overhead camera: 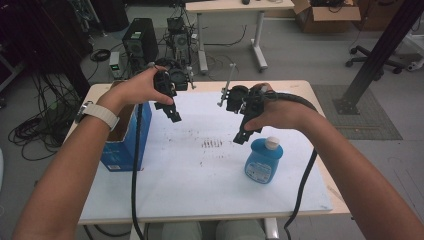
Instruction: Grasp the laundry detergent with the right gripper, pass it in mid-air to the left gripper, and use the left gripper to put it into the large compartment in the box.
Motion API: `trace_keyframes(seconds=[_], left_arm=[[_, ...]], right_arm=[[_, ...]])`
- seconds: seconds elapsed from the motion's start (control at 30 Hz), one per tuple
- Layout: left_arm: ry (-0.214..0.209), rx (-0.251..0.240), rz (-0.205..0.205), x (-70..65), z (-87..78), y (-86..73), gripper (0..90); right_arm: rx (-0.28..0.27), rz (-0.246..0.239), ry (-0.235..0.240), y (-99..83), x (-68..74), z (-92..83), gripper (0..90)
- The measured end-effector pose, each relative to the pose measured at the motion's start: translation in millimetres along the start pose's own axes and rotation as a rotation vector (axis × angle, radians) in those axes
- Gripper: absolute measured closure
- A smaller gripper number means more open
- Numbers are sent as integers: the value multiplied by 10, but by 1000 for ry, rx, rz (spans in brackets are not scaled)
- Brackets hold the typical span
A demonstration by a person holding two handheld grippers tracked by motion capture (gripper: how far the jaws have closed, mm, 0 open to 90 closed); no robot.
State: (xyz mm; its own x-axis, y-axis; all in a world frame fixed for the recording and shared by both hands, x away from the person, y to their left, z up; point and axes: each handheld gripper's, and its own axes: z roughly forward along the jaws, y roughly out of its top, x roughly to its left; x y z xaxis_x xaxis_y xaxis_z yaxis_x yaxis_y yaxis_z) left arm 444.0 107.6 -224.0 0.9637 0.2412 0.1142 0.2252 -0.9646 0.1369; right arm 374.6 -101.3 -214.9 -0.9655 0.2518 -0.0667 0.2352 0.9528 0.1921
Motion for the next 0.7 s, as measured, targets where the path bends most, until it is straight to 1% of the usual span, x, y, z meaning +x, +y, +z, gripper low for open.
trace_keyframes(seconds=[0.1, 0.2, 0.23, 0.3, 0.4, 0.43, 0.7], left_arm=[[1, -2, -5, -9, -12, 9, 64], [-2, -3, -5, -14, -22, 10, 62], [1, 4, -4, -13, -29, 8, 61], [8, 2, -9, -16, -36, 0, 61], [11, 2, -7, -23, -46, -11, 66], [14, 7, -11, -26, -61, -23, 66], [24, 24, -21, -75, -119, -30, 70]], right_arm=[[-1, -4, -8, -15, 2, -24, 55], [-19, -1, -19, -30, 8, -68, 48], [-25, -4, -24, -36, 5, -84, 48], [-34, 2, -29, -49, 3, -114, 45], [-40, 1, -32, -68, 9, -160, 45], [-44, 3, -33, -74, 9, -172, 44], [-38, 4, -42, -137, 33, -279, 50]])
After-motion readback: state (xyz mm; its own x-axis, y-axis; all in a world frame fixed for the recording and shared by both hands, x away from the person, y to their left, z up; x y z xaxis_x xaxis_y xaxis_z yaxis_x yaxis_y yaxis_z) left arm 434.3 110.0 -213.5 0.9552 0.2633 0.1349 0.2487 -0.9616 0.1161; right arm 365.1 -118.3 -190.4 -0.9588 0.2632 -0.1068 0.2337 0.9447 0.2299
